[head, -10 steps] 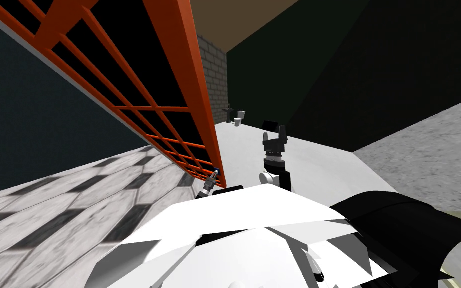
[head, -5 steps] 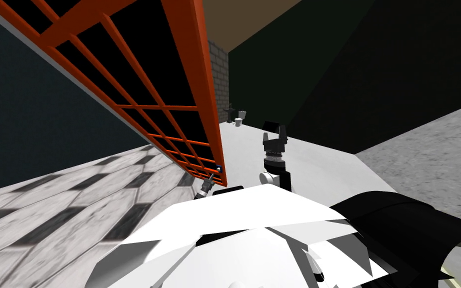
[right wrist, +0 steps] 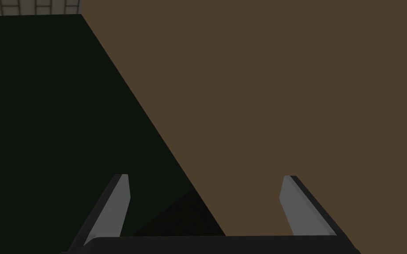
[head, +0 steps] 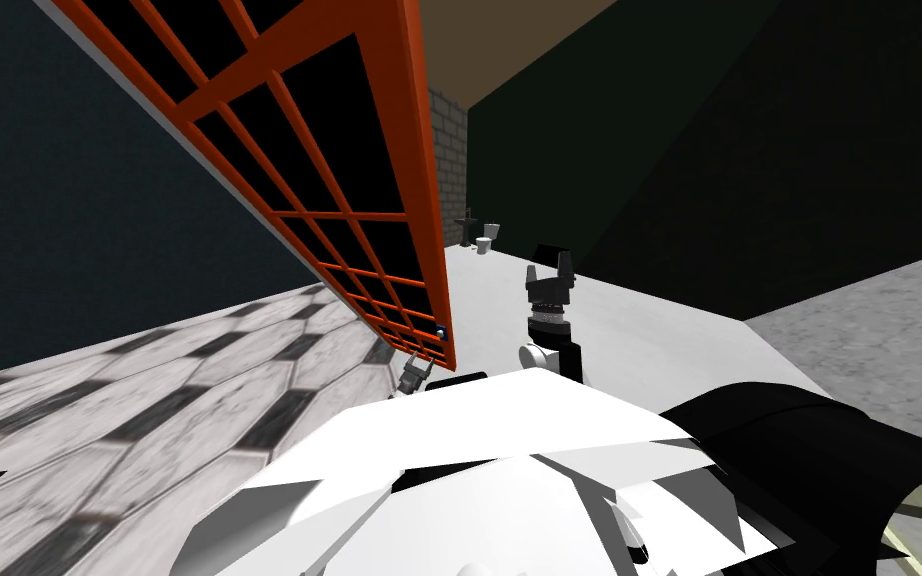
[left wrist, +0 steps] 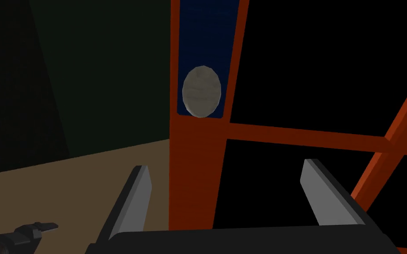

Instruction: Push the door open

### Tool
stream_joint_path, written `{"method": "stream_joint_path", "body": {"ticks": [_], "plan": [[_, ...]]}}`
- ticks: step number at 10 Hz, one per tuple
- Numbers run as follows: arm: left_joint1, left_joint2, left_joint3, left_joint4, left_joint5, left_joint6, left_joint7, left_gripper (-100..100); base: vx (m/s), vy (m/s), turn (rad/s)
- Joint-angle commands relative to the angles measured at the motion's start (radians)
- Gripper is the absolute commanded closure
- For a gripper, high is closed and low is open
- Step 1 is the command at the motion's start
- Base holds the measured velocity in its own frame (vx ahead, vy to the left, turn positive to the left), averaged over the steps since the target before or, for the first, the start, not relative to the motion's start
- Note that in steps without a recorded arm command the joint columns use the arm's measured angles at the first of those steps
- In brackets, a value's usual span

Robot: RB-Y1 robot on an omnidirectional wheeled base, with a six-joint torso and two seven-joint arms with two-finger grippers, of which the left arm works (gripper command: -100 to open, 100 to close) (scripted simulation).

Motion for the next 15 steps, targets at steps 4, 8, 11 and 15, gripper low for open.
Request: {"method": "stream_joint_path", "body": {"ticks": [4, 8, 11, 15], "plan": [[0.052, -0.015, 0.024, -0.026, -0.050, -0.046, -0.102, -100, -0.033, -0.005, 0.085], [0.043, -0.003, 0.023, -0.027, -0.052, -0.033, -0.110, -100, 0.062, -0.033, 0.001], [0.023, -0.006, 0.022, -0.017, -0.048, -0.015, -0.115, -100, 0.156, -0.108, -0.023], [0.006, -0.029, 0.021, -0.012, -0.045, 0.001, -0.117, -100, 0.150, -0.100, -0.022]]}}
